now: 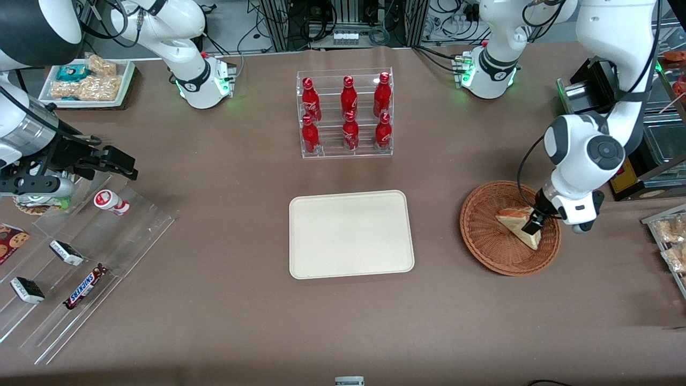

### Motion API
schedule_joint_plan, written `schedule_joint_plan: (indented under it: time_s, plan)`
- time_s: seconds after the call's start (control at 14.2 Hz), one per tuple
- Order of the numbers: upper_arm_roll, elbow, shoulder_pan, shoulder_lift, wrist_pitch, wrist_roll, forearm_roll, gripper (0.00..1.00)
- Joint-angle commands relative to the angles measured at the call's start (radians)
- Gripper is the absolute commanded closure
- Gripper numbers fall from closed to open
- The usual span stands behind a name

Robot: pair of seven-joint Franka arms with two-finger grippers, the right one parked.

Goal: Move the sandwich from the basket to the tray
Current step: 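Lower the open left gripper into the basket and grasp the sandwich, then carry the sandwich over the cream tray and lower it onto the tray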

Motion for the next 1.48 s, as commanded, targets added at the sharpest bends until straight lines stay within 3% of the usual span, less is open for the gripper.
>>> schedule_joint_plan:
  time_s: [0.0,0.07,0.21,0.49,0.85,1.06,1.41]
  plan:
    - [-0.008,0.001,-0.001,0.008,0.005,-0.089,0.014,0.72]
    - [-0.011,0.005,-0.004,0.008,0.001,-0.094,0.014,0.87]
    - [-0.014,0.055,-0.027,-0.004,-0.074,-0.08,0.014,0.93]
    - [-0.017,0.31,-0.122,0.011,-0.389,-0.017,0.001,0.95]
    - [-0.017,0.502,-0.358,0.155,-0.395,0.009,0.0,0.95]
    - [-0.016,0.666,-0.527,0.314,-0.395,-0.014,0.0,0.97]
    - [-0.016,0.858,-0.684,0.474,-0.372,-0.074,0.006,0.97]
